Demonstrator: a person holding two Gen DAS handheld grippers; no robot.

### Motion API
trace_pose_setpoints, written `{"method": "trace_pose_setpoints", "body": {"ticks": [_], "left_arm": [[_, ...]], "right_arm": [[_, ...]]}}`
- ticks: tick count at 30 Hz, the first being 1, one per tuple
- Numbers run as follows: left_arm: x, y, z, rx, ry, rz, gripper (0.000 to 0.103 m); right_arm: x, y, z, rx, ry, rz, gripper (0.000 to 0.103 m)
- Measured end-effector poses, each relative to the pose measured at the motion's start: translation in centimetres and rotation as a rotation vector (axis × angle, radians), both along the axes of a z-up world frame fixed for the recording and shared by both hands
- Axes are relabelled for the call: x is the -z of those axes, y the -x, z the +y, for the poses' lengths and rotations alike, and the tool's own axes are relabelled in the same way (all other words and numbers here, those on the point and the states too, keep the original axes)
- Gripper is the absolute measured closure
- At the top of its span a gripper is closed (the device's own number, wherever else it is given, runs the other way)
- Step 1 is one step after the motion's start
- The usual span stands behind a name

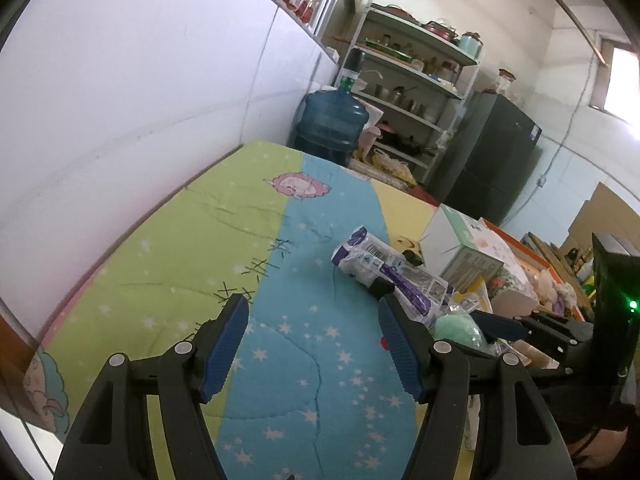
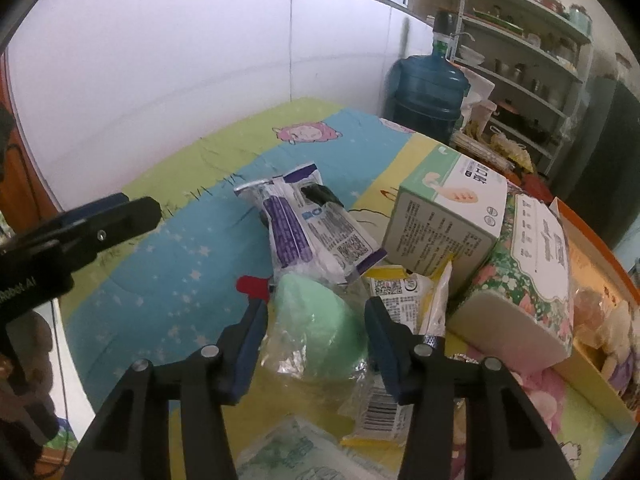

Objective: Organize soft objects
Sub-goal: 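Grasp the purple-and-white snack bag with the left tool while the right tool grasps the bagged green ball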

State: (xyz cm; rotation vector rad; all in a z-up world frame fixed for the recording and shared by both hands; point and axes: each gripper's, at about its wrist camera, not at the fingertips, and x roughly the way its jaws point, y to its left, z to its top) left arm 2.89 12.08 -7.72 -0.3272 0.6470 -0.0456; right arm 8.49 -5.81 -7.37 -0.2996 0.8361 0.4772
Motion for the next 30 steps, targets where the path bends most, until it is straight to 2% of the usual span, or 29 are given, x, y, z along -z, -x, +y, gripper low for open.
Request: {"method": "trace_pose_setpoints", "body": {"ticks": [4, 7, 11, 16, 18, 24, 27, 30], "left_arm": [[0.3, -0.2, 0.0, 0.003, 0.007, 0.011, 0.034], [0.5, -0.4, -0.2, 0.011, 0.009, 0.018, 0.034], [0.5, -0.8, -0.8, 0.025, 0.013, 0.021, 0.034], [0.0, -2.1, -2.5, 0.039, 0.007, 0.012, 0.034], [0.2, -3.1, -3.4, 0.045, 0.027, 0.029, 0.034], [1.2, -6.2, -5.3, 0.036, 0.145, 0.072, 0.034], [2.1, -7.6, -5.8, -0.003, 0.170, 0.109, 0.034], [2.8, -8.5, -6.4, -0.038, 0.150, 0.141, 0.034]], "right_arm": [[0.0, -0.2, 0.2, 0.004, 0.006, -0.005, 0.059], [-0.1, -0.4, -0.1, 0.012, -0.028, 0.003, 0.061], [-1.3, -0.1, -1.2, 0.004, -0.162, 0.032, 0.062], [-4.4, 1.8, -3.0, 0.018, -0.277, -0.038, 0.062], [-5.6, 3.0, -3.7, 0.024, -0.314, -0.076, 0.061], [-7.4, 4.6, -6.0, 0.042, -0.332, -0.135, 0.061], [-7.3, 4.5, -7.3, 0.052, -0.347, -0.129, 0.061], [-7.0, 4.6, -8.7, 0.063, -0.360, -0.124, 0.061]]}}
